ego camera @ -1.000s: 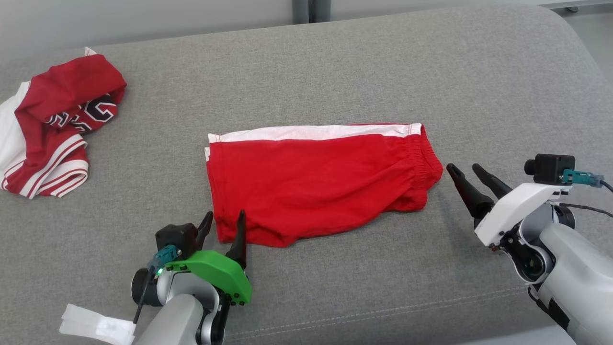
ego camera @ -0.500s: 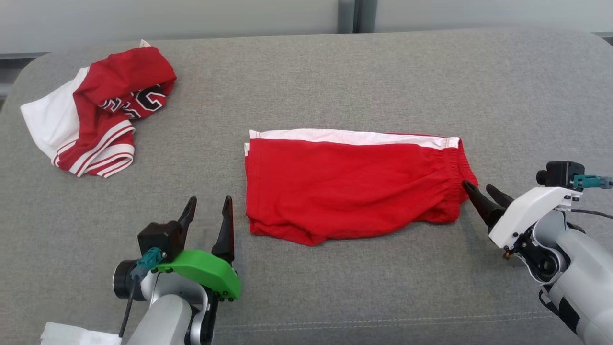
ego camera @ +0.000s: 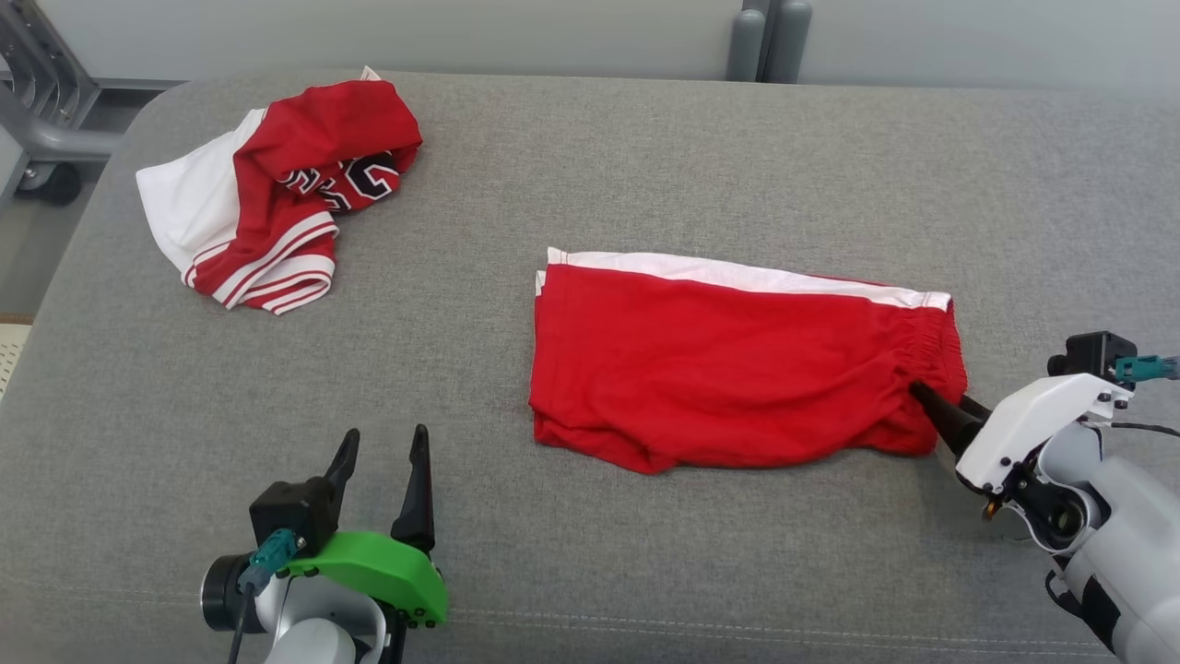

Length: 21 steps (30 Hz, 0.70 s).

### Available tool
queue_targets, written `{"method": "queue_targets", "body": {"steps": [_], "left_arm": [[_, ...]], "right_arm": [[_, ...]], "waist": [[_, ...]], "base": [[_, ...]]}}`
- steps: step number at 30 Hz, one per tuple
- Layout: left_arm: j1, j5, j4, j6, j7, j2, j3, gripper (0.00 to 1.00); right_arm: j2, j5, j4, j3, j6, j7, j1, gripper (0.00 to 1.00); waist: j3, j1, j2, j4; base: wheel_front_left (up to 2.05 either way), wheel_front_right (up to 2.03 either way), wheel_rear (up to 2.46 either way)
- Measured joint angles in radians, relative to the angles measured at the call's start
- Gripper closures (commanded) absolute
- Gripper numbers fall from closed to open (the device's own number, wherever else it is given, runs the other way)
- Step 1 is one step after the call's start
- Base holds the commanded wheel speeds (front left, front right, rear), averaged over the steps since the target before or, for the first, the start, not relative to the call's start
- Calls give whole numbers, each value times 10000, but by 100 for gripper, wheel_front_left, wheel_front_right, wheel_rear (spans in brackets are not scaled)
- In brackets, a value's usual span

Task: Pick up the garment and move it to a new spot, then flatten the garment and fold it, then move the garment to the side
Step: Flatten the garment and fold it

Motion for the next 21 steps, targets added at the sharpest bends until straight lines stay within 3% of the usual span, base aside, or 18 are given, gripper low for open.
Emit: {"method": "queue_targets", "body": {"steps": [7,8,9,12,13,14,21], "left_arm": [[222,291,-268,2,0,0,278,0],[253,328,-293,2,0,0,293,0],[286,347,-326,2,0,0,307,0],[379,391,-399,2,0,0,360,0],[379,391,-399,2,0,0,360,0],[397,418,-426,2,0,0,382,0],[553,516,-554,2,0,-4,539,0]], "right_arm": [[316,4,117,167,8,318,-105,0],[320,2,128,213,8,341,-149,15],[326,0,146,247,10,360,-200,52],[339,-73,180,336,15,399,-320,78],[339,-73,180,336,15,399,-320,95],[337,-132,192,355,17,397,-353,100],[286,-182,355,211,50,320,-503,100]], "waist": [[19,0,0,40],[25,0,0,37],[32,0,0,33],[48,0,0,14],[48,0,0,14],[53,0,0,4],[85,1,0,-90]], "base": [[0,0,0],[0,0,0],[0,0,0],[0,0,0],[0,0,0],[0,0,0],[0,0,0]]}}
